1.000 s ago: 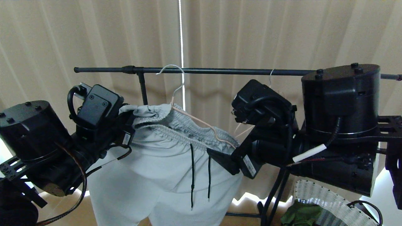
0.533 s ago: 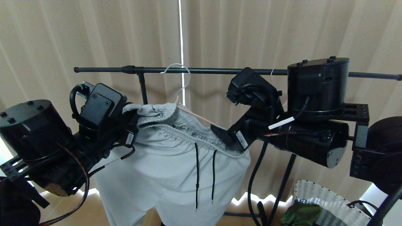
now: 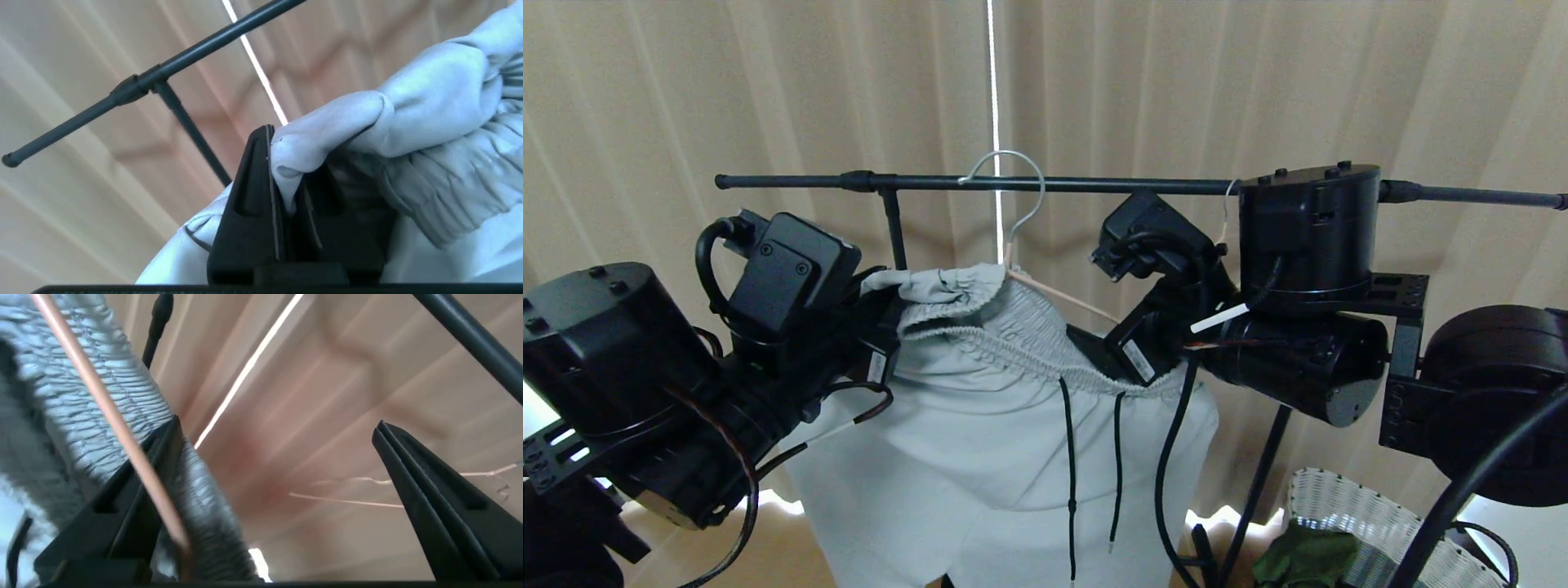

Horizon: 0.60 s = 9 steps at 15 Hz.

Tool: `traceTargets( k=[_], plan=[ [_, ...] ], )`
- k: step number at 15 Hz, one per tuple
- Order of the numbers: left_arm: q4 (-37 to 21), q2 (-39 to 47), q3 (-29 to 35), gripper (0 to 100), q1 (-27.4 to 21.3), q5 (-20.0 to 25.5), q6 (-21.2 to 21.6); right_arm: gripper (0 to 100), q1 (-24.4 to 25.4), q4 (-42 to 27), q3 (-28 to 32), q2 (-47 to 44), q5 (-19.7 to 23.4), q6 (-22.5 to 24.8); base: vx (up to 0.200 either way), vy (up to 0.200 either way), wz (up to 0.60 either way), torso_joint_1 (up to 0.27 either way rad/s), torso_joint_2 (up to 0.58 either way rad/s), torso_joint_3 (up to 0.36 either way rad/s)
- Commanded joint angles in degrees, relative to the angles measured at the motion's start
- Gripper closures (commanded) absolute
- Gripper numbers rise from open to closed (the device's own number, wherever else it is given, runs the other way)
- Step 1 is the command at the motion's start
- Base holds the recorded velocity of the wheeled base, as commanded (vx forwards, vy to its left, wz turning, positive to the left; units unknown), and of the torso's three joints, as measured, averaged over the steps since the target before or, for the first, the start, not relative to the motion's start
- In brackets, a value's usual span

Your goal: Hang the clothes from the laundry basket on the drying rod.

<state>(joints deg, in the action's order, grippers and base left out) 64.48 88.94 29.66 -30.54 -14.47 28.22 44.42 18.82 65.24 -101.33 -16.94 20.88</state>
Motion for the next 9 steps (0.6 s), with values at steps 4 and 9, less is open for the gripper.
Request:
traceTargets(
  k=[4, 9],
  plan=[
    [0.04, -0.61, -0.13, 100, -0.40, 0.06, -0.18, 0, -0.13, 2.01, -0.47, -0.45, -0.02, 0.12, 0.000, 0.000, 0.00, 0.000, 0.00, 0.000],
    [0.04, -0.52, -0.39, 100, -0.40, 0.14, -0.18, 100, -0.13, 2.36, -0.64, -0.19, 0.07, 0.12, 0.000, 0.000, 0.00, 0.000, 0.00, 0.000]
  ],
)
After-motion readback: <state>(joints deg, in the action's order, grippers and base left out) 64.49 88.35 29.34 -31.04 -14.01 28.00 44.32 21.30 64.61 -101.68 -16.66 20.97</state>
